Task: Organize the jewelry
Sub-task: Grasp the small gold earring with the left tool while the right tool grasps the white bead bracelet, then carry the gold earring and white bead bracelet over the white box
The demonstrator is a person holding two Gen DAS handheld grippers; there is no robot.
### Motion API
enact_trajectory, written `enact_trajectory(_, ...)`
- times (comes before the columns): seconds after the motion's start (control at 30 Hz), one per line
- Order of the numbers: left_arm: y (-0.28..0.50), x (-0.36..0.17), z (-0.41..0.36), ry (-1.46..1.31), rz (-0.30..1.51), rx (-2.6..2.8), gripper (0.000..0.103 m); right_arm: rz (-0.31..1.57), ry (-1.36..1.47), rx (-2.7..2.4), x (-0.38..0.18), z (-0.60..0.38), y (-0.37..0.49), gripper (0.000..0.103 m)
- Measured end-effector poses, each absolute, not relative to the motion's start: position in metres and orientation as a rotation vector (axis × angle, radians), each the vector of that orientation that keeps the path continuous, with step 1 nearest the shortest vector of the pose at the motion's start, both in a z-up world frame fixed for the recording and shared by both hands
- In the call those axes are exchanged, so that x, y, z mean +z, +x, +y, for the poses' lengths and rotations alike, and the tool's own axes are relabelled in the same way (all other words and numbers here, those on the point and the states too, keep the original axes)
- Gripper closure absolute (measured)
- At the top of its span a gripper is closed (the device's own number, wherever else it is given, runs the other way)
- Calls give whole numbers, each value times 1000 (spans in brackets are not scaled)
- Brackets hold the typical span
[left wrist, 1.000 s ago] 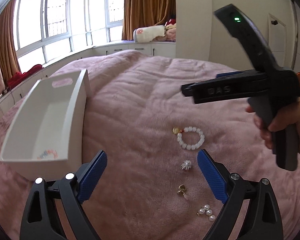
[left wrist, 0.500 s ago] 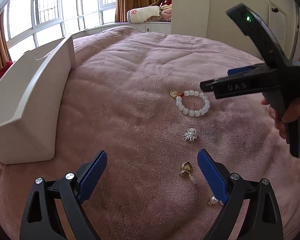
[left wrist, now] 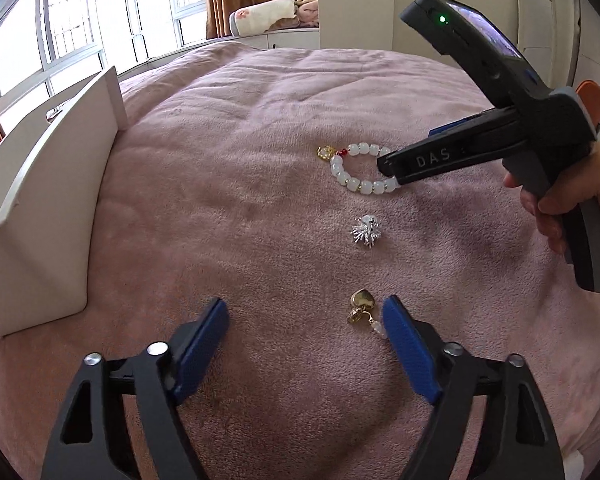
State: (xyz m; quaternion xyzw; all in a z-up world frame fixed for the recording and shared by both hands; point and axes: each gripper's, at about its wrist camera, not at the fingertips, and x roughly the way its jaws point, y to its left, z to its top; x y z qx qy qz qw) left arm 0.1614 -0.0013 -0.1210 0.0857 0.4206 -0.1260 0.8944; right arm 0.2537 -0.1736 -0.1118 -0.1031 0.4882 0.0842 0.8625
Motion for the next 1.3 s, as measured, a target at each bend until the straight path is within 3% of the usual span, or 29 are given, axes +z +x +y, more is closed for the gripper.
enact_trajectory(0.17, 158, -124, -3, 187, 881, -302, 50, 1020, -238, 206, -113, -168, 249, 60)
enact_trajectory(0.3, 156, -126, -6, 178, 891, -343, 63, 1029, -266, 212, -113, -161, 248, 65)
enact_trajectory(0.43, 158, -128, -7, 134, 902, -370, 69, 1041, -260, 228, -113, -160, 249, 65)
enact_trajectory(0.5, 160, -130, -9, 129, 910, -382, 76, 1047, -259, 250, -114, -159, 249, 71)
enact_trajectory(0.57, 163, -133, -10, 123, 927, -408, 82, 1060, -242, 284, -115, -159, 249, 88)
enact_trajectory(0.6, 165, -134, -10, 122, 932, -411, 83, 1062, -235, 291, -115, -158, 249, 91)
enact_trajectory(0.73, 169, -134, -7, 103, 944, -431, 87, 1058, -218, 298, -114, -158, 247, 92)
enact_trajectory(1.3, 171, -105, 3, 46, 914, -456, 87, 988, -48, 370, -67, -163, 246, 92)
